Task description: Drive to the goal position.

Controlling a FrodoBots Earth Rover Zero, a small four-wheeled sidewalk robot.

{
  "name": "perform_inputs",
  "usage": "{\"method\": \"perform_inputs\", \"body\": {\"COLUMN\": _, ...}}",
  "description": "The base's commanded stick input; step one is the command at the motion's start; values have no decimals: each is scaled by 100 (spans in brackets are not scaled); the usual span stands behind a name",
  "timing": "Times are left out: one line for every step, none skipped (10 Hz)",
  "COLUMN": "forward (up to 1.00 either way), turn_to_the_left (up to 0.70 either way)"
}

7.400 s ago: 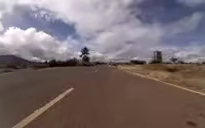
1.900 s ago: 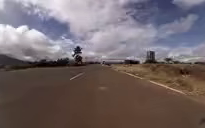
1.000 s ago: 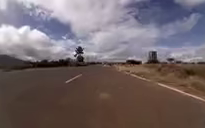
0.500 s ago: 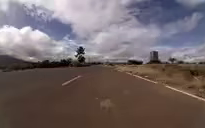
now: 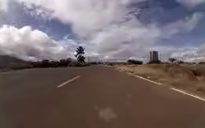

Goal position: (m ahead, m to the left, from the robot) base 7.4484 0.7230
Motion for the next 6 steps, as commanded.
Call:
{"method": "perform_inputs", "body": {"forward": 70, "turn_to_the_left": 0}}
{"method": "perform_inputs", "body": {"forward": 70, "turn_to_the_left": 0}}
{"method": "perform_inputs", "body": {"forward": 70, "turn_to_the_left": 0}}
{"method": "perform_inputs", "body": {"forward": 70, "turn_to_the_left": 0}}
{"method": "perform_inputs", "body": {"forward": 70, "turn_to_the_left": 0}}
{"method": "perform_inputs", "body": {"forward": 70, "turn_to_the_left": 0}}
